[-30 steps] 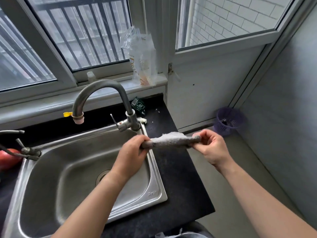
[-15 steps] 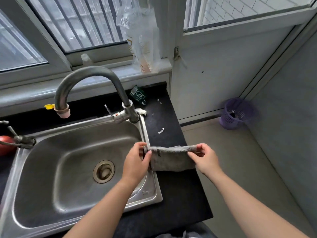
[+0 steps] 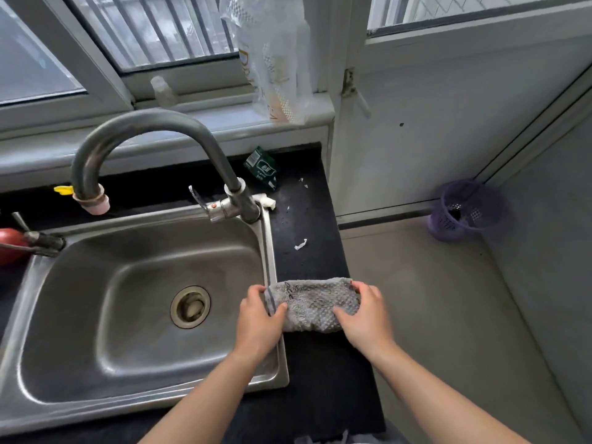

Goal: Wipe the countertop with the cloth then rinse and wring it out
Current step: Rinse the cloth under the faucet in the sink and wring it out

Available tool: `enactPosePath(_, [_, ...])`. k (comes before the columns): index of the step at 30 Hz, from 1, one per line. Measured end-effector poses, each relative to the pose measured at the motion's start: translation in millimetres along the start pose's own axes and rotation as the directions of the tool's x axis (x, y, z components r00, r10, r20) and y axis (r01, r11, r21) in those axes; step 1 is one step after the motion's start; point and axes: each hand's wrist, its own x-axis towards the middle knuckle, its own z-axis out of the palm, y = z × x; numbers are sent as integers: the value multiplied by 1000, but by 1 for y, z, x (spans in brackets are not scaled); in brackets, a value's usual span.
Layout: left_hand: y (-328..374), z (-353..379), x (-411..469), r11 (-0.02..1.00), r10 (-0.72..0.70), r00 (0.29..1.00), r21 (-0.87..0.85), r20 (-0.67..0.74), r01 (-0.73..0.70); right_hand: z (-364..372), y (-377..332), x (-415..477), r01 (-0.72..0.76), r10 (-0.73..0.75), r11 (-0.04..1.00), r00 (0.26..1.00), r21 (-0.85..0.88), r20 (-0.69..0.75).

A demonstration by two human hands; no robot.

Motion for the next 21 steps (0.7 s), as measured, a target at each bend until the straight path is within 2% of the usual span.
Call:
enactPosePath(6, [-11,3,-17,998,20,1000,63,0,-20,-7,-2,5,23,-24,995,1000,100,11])
enactPosePath(9, [-19,5,-17,998,51,999,23,-2,-51,-10,-17,3,122,-119,977,993,174,-26])
enactPosePath(11, [-22,7,-17,996,45,999,-73,-21,-46,-6,-33,-5,223,-219,941,975,254,-46])
enactPosePath(14, [-29,6,-17,976,46,999,-210,-12,-47,14,-52,-22,292,-355,879,928,377,109])
enactPosePath(16, [-30,0,-18,946,17,999,-323,36,-4,29,-53,-26,242,-374,884,880,400,293])
enactPosePath(18, [-30,-5,-19,869,-69,994,-484,84,101,35,-51,-24,148,-342,880,857,452,385])
enactPosePath(20, [-30,-10,-21,814,-126,985,-556,115,169,29,-48,-20,161,-323,857,908,489,267])
enactPosePath(21, [-32,-11,-21,834,-120,988,-530,94,152,24,-46,-16,202,-310,857,937,475,160])
